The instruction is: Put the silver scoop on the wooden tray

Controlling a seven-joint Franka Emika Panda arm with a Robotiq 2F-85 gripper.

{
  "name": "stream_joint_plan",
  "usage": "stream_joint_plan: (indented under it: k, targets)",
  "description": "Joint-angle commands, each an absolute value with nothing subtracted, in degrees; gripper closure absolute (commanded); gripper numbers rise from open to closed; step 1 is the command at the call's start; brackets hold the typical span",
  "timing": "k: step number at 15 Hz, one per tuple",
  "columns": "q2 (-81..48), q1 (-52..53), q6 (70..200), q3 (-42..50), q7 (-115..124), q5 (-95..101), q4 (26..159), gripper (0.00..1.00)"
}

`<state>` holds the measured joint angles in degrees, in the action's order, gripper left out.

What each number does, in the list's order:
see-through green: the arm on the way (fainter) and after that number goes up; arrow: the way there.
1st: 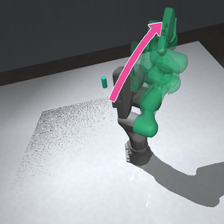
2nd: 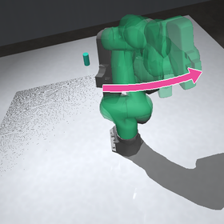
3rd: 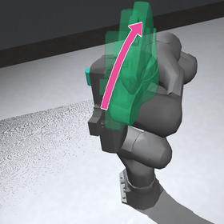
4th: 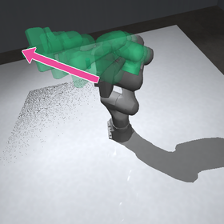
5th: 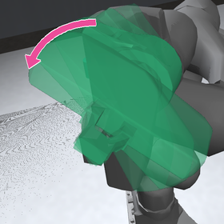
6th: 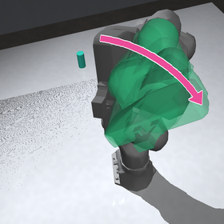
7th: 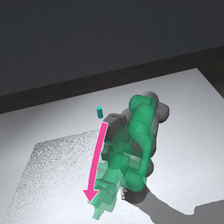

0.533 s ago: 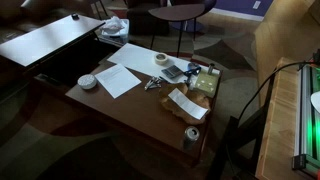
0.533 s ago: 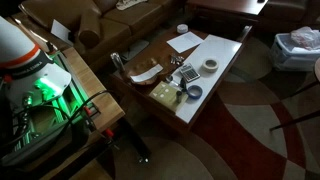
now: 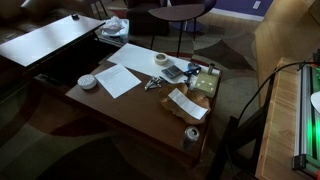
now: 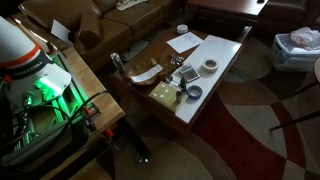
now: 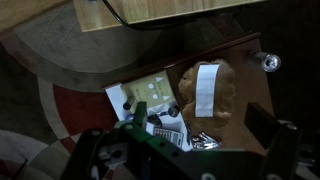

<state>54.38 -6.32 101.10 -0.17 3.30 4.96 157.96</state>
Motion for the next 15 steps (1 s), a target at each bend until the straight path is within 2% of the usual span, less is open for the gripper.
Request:
stream_joint_plan:
  k: [1,7,15]
  targets:
    - [54.09,-5.58,101.37,0.21,3.7,5.15,157.8,0.0]
    - [45.99,-2.38,109.18,-4.04,7.29,2.79,157.76,0.0]
    - [20.45,1.53,122.85,-13.54,18.49,2.09,155.89,0.0]
